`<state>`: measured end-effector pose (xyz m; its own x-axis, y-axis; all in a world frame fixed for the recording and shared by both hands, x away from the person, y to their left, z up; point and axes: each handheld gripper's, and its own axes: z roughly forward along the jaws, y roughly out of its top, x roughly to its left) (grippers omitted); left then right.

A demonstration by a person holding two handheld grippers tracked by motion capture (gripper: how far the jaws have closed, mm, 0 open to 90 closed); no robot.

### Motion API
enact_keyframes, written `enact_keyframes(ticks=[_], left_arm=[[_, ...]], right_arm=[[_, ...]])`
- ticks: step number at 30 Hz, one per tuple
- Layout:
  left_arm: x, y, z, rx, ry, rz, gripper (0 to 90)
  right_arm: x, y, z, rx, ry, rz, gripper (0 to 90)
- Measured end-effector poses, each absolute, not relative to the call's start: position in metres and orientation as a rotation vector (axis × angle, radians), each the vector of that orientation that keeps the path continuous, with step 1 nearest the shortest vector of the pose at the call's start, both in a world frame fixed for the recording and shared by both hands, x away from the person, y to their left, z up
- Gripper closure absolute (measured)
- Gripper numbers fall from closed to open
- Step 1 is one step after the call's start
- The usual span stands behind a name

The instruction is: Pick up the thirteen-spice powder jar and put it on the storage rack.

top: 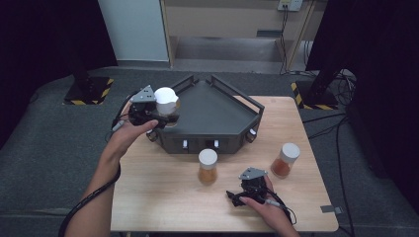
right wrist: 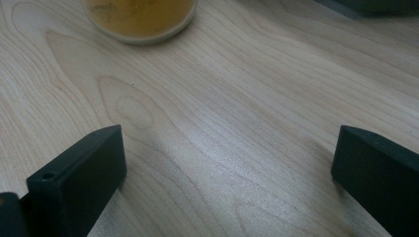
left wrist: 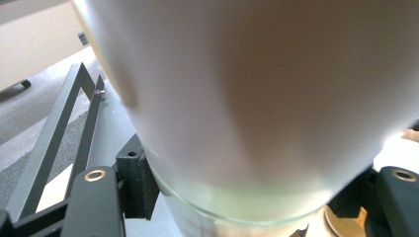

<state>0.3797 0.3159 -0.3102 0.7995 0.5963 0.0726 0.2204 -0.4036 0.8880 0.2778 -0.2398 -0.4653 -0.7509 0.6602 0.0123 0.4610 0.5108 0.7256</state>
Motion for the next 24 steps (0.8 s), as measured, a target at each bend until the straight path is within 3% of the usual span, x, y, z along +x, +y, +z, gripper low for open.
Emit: enact_keyframes(ticks=[24], left_arm=[[0.407,0.305,-0.337,2.009,0.706,0.448,29.4]], right_arm=[[0.278,-0.240,-0.465,0.944,2.490,1.076,0.5]])
